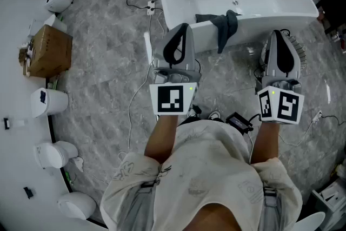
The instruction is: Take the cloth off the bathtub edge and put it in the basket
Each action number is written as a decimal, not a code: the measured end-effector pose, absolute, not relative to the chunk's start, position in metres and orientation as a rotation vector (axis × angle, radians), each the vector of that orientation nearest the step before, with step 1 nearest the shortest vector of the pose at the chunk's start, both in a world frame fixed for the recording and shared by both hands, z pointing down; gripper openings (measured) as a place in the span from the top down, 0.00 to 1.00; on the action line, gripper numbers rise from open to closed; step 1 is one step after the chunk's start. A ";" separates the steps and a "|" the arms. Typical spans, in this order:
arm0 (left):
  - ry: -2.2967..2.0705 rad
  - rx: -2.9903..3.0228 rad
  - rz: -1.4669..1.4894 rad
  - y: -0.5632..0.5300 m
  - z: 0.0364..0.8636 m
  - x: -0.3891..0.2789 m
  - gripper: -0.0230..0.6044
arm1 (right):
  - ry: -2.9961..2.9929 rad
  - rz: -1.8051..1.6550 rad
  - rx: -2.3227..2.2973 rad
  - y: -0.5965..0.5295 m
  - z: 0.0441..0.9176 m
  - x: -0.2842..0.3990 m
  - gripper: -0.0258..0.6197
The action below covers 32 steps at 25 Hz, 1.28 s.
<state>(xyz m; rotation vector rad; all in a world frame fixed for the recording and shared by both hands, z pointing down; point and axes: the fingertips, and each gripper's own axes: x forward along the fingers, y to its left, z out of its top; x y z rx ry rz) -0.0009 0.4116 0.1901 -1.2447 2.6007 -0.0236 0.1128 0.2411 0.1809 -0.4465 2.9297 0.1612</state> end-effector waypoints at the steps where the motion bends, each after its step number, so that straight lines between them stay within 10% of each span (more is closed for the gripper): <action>1: 2.607 -1.248 -0.024 0.408 0.192 0.001 0.96 | 2.932 0.160 -0.446 0.238 0.183 0.114 0.96; 32: 2.636 -1.281 -0.010 0.337 0.221 -0.011 0.96 | 2.977 0.109 -0.457 0.173 0.227 0.104 0.96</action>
